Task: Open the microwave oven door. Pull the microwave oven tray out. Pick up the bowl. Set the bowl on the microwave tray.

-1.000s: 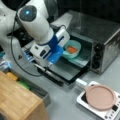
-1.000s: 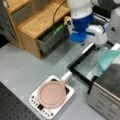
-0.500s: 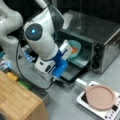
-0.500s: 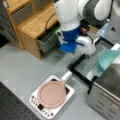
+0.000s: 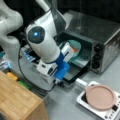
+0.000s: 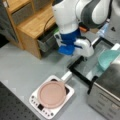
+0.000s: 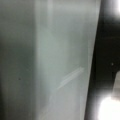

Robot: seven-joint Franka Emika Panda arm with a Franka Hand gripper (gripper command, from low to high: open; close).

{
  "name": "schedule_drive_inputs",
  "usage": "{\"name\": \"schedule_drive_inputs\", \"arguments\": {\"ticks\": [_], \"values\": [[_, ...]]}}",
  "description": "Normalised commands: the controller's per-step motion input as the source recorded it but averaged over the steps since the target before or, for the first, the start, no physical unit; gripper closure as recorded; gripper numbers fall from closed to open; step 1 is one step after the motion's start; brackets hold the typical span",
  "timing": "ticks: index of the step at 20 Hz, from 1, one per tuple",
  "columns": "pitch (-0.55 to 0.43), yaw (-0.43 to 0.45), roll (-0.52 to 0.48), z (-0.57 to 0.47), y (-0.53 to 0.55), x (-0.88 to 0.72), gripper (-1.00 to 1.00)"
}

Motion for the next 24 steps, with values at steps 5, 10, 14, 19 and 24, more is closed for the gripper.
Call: {"name": "schedule_drive_inputs", "arguments": {"ticks": [5, 10, 14, 19, 24], "values": [[-0.087, 0.118, 0.208, -0.08, -0.13, 0.19, -1.0], [-0.028, 0.035, 0.182, -0.04, -0.15, 0.18, -1.0], [-0.033, 0.026, 0.173, -0.06, -0.17, 0.23, -1.0], [-0.022, 0.0, 0.168, -0.05, -0.17, 0.21, -1.0], [-0.072, -0.027, 0.147, -0.09, -0.16, 0.21, -1.0]]}}
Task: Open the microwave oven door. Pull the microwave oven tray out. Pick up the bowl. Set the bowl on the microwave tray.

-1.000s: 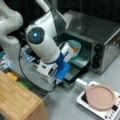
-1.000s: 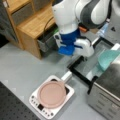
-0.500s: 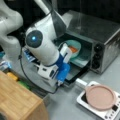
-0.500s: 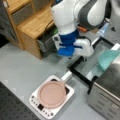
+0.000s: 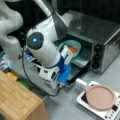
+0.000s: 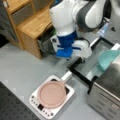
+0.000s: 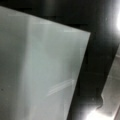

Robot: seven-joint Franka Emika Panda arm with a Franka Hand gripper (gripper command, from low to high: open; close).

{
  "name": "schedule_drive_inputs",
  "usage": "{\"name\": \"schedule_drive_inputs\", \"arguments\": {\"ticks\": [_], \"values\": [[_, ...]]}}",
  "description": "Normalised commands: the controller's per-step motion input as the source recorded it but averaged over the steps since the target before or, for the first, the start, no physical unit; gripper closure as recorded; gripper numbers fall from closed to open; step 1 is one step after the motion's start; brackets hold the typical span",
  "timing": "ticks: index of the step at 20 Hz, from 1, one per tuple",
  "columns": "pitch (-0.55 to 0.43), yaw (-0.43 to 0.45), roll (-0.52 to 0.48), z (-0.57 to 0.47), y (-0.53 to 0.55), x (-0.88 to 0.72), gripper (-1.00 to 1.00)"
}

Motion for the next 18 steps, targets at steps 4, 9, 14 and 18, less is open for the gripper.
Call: {"name": "schedule_drive_inputs", "arguments": {"ticks": [4, 9, 14, 18], "values": [[-0.06, -0.044, 0.162, -0.11, -0.12, 0.18, -1.0], [-0.082, -0.07, 0.16, -0.13, -0.07, 0.14, -1.0], [-0.077, -0.077, 0.164, -0.19, 0.01, 0.07, -1.0], [-0.088, -0.107, 0.219, -0.14, 0.0, 0.06, -1.0]]}}
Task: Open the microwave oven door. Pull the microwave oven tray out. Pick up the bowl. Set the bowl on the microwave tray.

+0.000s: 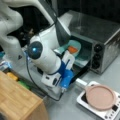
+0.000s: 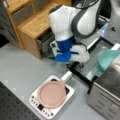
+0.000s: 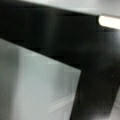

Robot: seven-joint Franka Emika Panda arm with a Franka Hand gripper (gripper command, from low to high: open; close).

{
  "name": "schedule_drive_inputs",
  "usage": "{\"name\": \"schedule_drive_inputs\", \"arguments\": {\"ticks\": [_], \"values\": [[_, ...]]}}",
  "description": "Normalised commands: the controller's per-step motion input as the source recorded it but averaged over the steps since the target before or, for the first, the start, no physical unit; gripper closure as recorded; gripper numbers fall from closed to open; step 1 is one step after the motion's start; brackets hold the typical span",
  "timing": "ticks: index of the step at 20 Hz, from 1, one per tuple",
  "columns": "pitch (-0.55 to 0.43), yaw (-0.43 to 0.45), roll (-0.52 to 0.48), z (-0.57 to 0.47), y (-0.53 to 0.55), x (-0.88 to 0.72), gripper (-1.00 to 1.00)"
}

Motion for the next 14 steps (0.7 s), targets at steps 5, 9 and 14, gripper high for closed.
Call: {"name": "schedule_drive_inputs", "arguments": {"ticks": [5, 9, 14], "values": [[-0.062, -0.083, 0.235, -0.12, -0.02, 0.07, -1.0], [-0.022, -0.054, 0.25, -0.06, -0.02, 0.08, -1.0], [-0.004, -0.043, 0.266, -0.05, 0.04, 0.11, -1.0]]}}
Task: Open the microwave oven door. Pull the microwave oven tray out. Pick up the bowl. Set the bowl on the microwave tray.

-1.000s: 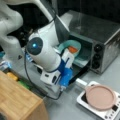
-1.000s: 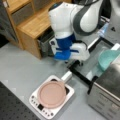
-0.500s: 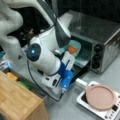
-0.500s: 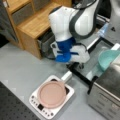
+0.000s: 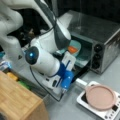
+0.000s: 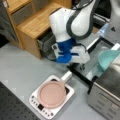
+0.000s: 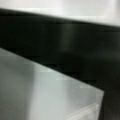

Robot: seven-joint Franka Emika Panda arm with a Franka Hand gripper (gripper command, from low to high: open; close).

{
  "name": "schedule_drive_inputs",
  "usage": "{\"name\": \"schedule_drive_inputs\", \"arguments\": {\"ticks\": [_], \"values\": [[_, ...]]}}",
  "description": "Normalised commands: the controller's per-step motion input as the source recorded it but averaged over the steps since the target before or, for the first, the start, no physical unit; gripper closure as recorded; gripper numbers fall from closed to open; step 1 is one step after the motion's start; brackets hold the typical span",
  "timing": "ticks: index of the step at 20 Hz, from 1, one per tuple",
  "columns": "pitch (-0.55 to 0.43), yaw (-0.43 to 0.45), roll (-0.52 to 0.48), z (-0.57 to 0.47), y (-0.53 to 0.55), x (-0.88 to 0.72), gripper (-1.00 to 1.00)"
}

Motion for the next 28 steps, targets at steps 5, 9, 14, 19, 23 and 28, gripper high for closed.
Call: {"name": "schedule_drive_inputs", "arguments": {"ticks": [5, 9, 14, 19, 23, 28], "values": [[0.002, -0.037, 0.232, -0.04, 0.01, 0.12, -1.0], [0.019, -0.049, 0.24, -0.01, -0.03, 0.14, -1.0], [0.015, -0.019, 0.205, -0.01, -0.06, 0.13, -1.0], [0.014, -0.01, 0.194, -0.02, -0.07, 0.13, -1.0], [0.013, -0.011, 0.192, -0.02, -0.07, 0.13, -1.0], [0.013, -0.011, 0.191, -0.02, -0.07, 0.13, -1.0]]}}
